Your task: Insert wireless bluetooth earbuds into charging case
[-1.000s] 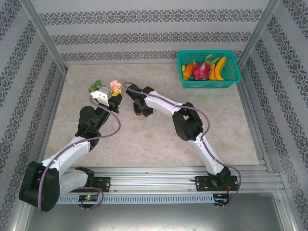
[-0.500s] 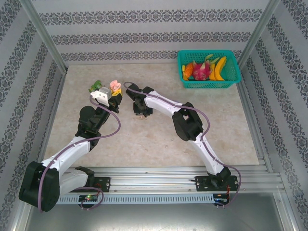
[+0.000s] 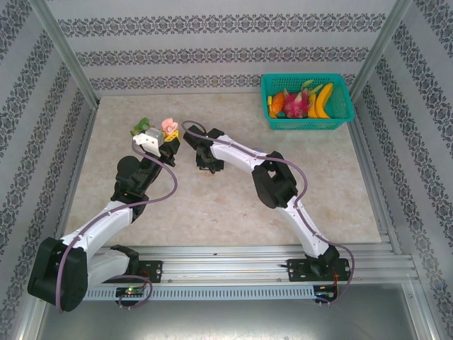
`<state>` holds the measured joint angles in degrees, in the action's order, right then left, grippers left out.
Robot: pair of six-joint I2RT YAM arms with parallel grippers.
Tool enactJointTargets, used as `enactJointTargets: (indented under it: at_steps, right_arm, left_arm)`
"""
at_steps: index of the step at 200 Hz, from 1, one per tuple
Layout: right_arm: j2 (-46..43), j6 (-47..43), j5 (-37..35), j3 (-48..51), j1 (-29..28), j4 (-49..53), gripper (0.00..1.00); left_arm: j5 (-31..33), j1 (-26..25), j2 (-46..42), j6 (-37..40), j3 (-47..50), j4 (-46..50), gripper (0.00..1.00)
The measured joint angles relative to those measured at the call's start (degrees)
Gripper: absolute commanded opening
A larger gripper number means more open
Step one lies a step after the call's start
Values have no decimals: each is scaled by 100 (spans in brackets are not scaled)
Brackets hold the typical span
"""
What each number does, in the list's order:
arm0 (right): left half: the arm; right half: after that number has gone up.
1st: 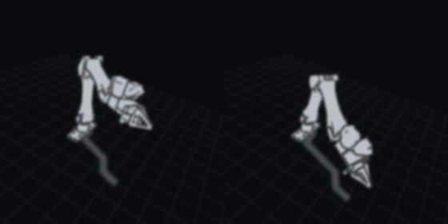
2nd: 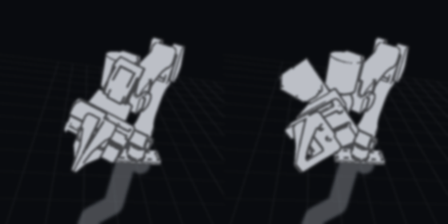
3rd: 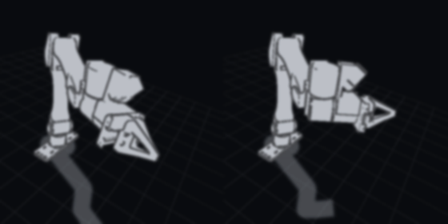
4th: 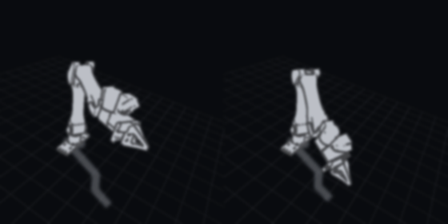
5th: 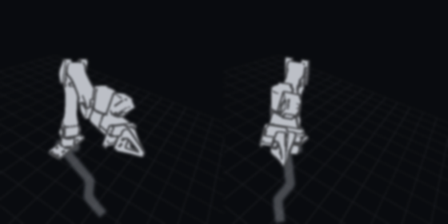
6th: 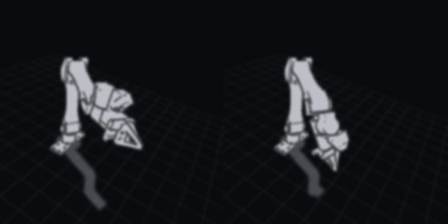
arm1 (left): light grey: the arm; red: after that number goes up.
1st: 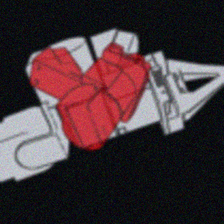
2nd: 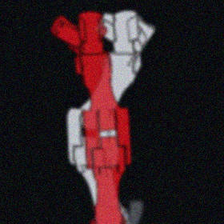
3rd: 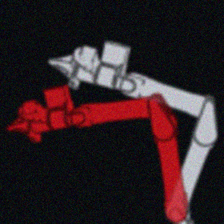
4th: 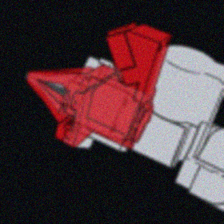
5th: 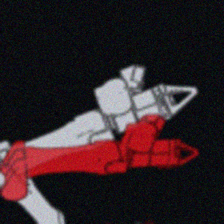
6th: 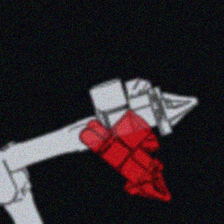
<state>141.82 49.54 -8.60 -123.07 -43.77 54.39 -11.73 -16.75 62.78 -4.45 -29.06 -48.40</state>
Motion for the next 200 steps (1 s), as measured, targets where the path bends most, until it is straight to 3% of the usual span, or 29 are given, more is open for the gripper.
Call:
enactJointTargets:
  at_steps: [200]
  right_arm:
    - [114, 282, -107, -234, -92, 352, 29]
  left_arm:
    - [0, 0, -2, -20, 0, -2, 0]
